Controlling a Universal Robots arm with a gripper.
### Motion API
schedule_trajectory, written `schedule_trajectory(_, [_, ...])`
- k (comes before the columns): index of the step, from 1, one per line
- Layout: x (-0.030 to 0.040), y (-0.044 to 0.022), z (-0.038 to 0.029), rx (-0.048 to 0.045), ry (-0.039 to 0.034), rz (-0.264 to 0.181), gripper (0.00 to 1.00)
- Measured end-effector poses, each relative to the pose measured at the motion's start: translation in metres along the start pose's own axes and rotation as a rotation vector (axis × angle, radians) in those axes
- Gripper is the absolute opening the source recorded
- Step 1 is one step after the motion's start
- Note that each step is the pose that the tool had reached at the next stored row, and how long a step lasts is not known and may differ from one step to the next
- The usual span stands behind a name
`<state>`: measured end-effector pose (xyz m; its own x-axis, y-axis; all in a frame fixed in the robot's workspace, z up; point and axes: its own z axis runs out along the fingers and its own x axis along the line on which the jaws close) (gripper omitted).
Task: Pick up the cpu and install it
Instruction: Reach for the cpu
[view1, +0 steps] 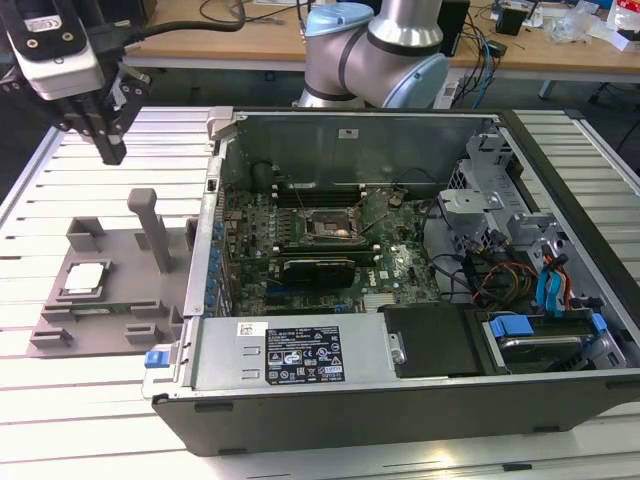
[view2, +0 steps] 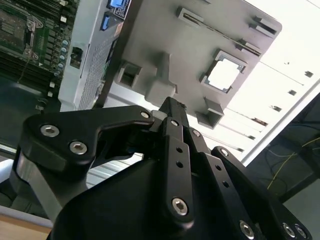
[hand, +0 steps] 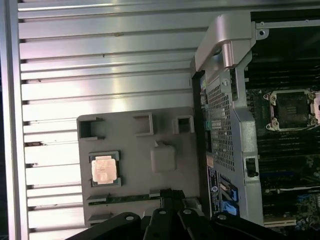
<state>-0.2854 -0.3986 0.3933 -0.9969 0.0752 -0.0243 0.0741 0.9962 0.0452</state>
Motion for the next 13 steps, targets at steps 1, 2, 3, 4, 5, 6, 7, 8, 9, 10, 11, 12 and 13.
schedule_trajectory(1, [0.0017,-0.0001,-0.0001,0.0,0.0,0.0,0.11])
schedule_trajectory(2, [0.0037,-0.0003,-0.0001,0.0,0.0,0.0,0.11])
schedule_trajectory(3, [0.0075,-0.0005,-0.0002,0.0,0.0,0.0,0.11])
schedule_trajectory(4, [0.0117,-0.0008,-0.0004,0.0,0.0001,0.0,0.11])
schedule_trajectory(5, [0.0136,-0.001,-0.0004,0.0001,0.0001,0.0,0.11])
schedule_trajectory(6, [0.0154,-0.0011,-0.0004,0.0,0.0,0.0,0.11])
schedule_trajectory(7, [0.0173,-0.0013,-0.0005,0.0,0.0,0.0,0.11])
schedule_trajectory(8, [0.0192,-0.0014,-0.0006,0.0,0.0001,0.0,0.11])
schedule_trajectory(9, [0.022,-0.0016,-0.0006,0.0,0.0,0.0,0.11])
schedule_trajectory(10, [0.0251,-0.0018,-0.0007,0.0,0.0001,0.0,0.11])
schedule_trajectory(11, [0.0278,-0.002,-0.0008,0.0,0.0001,0.0,0.11])
schedule_trajectory(12, [0.0307,-0.0022,-0.0009,0.0,0.0001,0.0,0.11])
schedule_trajectory(13, [0.0344,-0.0024,-0.001,0.0001,0.0001,0.0,0.11])
